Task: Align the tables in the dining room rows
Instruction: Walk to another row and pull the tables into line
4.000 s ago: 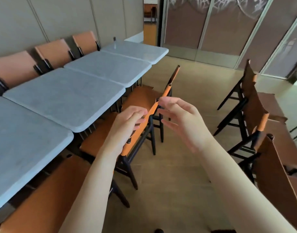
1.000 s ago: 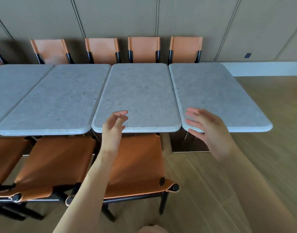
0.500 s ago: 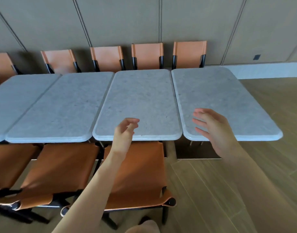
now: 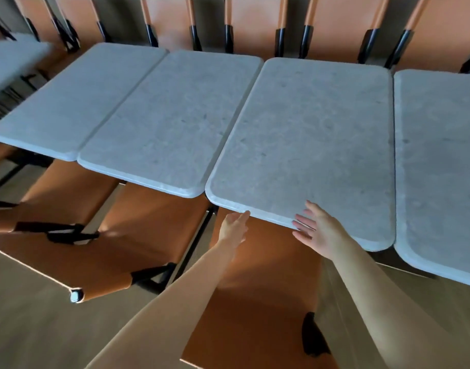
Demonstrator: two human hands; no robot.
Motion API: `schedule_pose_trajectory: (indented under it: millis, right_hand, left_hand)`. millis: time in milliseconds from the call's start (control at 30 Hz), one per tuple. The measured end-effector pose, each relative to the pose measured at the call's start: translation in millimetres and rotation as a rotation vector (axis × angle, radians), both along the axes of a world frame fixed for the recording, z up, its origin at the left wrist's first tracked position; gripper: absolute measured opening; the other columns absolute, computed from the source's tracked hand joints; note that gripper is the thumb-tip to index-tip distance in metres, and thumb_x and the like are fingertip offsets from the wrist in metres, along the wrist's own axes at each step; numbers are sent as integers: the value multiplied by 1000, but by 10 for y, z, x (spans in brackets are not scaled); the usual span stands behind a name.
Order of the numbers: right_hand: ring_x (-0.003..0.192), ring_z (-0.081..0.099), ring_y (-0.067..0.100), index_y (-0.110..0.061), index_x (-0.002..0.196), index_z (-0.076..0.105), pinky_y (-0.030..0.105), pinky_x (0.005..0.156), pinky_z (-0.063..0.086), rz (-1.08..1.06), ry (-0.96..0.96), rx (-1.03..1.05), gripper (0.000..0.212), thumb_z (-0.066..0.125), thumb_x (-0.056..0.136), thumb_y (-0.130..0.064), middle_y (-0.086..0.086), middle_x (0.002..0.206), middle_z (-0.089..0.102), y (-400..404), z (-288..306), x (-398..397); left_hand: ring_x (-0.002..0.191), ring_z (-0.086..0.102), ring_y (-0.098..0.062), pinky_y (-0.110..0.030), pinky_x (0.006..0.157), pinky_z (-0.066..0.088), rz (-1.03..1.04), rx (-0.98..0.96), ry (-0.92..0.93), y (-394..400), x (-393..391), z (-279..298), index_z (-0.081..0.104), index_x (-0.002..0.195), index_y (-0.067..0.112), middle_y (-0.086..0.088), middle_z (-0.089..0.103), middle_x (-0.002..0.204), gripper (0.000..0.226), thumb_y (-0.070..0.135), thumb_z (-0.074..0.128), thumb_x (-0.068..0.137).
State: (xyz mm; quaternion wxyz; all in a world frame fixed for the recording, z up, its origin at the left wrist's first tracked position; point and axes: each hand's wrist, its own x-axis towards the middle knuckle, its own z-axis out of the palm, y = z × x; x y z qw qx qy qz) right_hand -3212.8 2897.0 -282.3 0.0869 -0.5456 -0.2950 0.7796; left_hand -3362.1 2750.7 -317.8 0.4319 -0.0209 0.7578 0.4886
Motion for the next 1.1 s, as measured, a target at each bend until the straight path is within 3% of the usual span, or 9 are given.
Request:
schedule_pose_trajectory:
  millis: [133,233,333,467,633,800,900,1000,1100]
  right_hand:
    - [119,59,31,-3,125,44,48,103,48,-233,-56,-284,64,73,89,-48,17,120,57,239,-514,-300]
    - [115,59,32,2,119,51,49,95,50,-352,-165,-391,74,74,83,-58,17,107,55,361,-802,-425]
    - [114,57,30,-1,119,48,51,102,48,-457,-207,-461,75,70,83,-63,15,104,52,417,-947,-492]
    - [118,58,24,-13,127,52,49,111,42,-709,-135,-463,68,67,85,-65,7,115,59,451,-1141,-428]
    - [113,66,29,-26,127,64,49,101,53,-967,169,-413,75,79,68,-70,3,122,68,468,-1375,-274]
    - [110,68,27,-24,124,66,45,103,51,-1007,229,-416,64,80,73,-60,4,119,71,435,-1526,-202]
    - [113,66,28,-20,125,64,46,99,51,-947,277,-408,64,78,74,-57,6,119,72,430,-1550,-137]
    - [112,65,28,-18,125,63,46,89,53,-915,303,-394,74,81,62,-51,7,120,70,404,-1566,-115]
    - [117,65,27,-17,136,60,45,98,52,-897,289,-333,78,82,65,-40,6,125,70,351,-1620,-111]
  left_hand:
    - [87,58,-19,-35,89,58,203,-85,-207,349,-283,-387,55,86,22,1,52,84,30,49,65,94]
    - [62,50,-13,-28,56,46,295,-114,-294,510,-479,-546,58,100,15,1,49,74,48,59,69,86]
    - [91,70,-20,-31,72,57,417,-13,-408,638,-628,-788,62,123,19,-1,70,109,61,57,78,79]
    - [108,68,-28,-43,99,54,523,187,-541,786,-678,-948,58,131,8,-11,68,124,57,40,76,87]
    - [106,70,-28,-41,76,62,595,172,-479,814,-723,-1155,50,139,15,-10,67,125,84,44,90,70]
    - [112,68,-27,-38,75,59,584,291,-512,794,-757,-1213,60,133,9,-10,72,120,50,26,76,88]
    - [109,69,-25,-35,69,60,593,320,-512,790,-756,-1240,62,129,9,-9,74,116,44,22,75,89]
    - [103,70,-26,-39,79,59,590,352,-563,748,-788,-1271,64,119,9,-10,75,108,36,18,78,87]
    - [100,70,-26,-41,79,58,583,353,-576,706,-804,-1284,63,115,10,-10,73,107,36,17,81,84]
